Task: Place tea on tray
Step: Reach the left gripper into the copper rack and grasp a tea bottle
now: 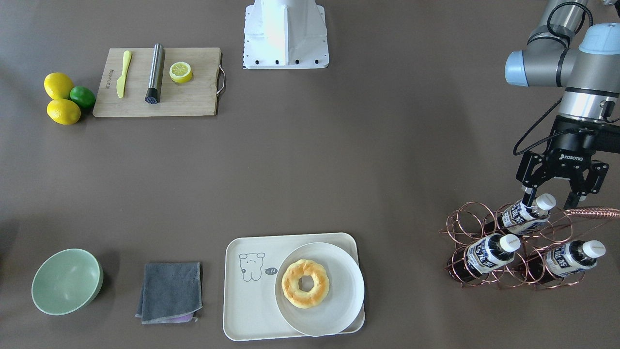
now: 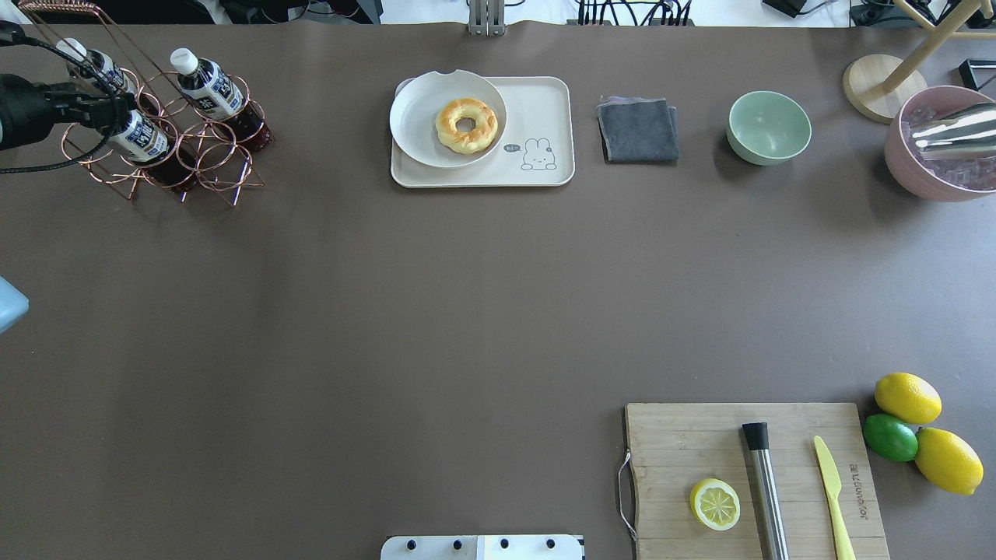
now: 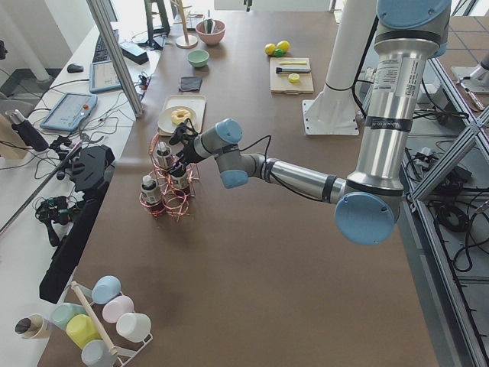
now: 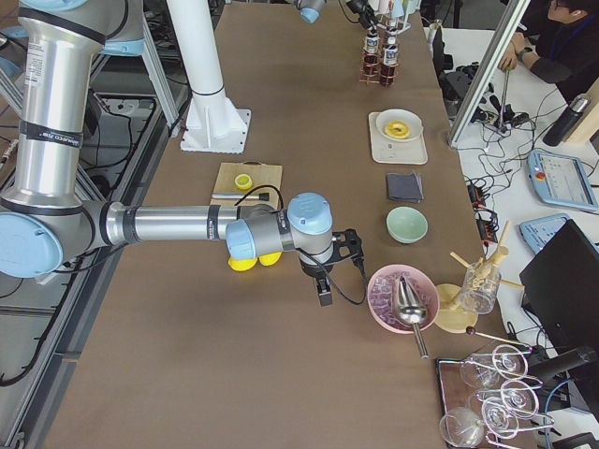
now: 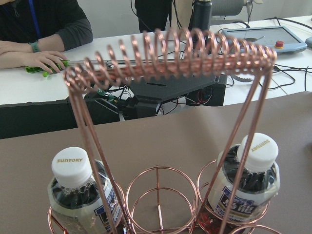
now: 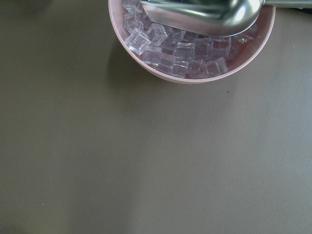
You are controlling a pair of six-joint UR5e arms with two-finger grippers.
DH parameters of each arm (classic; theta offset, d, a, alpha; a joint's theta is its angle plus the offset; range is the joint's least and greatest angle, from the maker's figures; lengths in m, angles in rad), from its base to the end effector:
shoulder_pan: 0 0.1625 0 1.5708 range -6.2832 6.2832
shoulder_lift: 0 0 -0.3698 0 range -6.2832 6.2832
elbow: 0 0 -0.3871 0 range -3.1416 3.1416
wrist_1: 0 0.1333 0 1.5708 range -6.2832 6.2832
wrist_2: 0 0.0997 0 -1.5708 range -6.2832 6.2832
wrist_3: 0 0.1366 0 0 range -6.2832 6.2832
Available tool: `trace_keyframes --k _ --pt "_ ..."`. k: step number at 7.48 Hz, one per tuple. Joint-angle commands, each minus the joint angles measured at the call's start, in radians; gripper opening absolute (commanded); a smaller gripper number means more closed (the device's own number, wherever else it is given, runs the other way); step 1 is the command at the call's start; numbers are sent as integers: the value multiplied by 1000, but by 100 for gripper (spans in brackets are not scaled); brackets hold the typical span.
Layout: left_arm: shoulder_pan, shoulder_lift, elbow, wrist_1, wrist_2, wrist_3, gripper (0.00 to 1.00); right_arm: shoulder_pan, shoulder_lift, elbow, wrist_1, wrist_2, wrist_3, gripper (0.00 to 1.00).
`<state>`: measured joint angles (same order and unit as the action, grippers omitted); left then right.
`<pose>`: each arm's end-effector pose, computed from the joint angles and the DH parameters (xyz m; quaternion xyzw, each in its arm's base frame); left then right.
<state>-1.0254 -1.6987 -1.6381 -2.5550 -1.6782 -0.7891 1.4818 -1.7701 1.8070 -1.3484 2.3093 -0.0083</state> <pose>0.2049 -0.5664 0.4138 0.4086 0.3787 -0.0712 0.8274 0.0024 -0.4378 0.5828 0.1060 -0.3625 -0.0916 0.9214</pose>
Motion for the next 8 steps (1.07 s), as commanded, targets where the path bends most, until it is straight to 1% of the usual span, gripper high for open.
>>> trace_keyframes --k 1,3,4,5,6,7,8 --pt "4 11 6 -25 2 1 87 0 0 0 0 1 -1 100" --pt "10 14 7 -28 2 1 86 0 0 0 0 1 -1 100" --pt "10 19 6 -28 2 1 81 0 0 0 0 1 -1 100" --pt "11 24 4 -28 2 1 48 0 0 0 0 1 -1 100" --pt "11 24 4 -28 2 2 10 0 0 0 0 1 -1 100" --pt "11 25 1 -28 0 4 0 0 0 0 0 2 -1 100" --pt "11 25 -2 -28 0 5 0 0 0 0 0 1 -1 100"
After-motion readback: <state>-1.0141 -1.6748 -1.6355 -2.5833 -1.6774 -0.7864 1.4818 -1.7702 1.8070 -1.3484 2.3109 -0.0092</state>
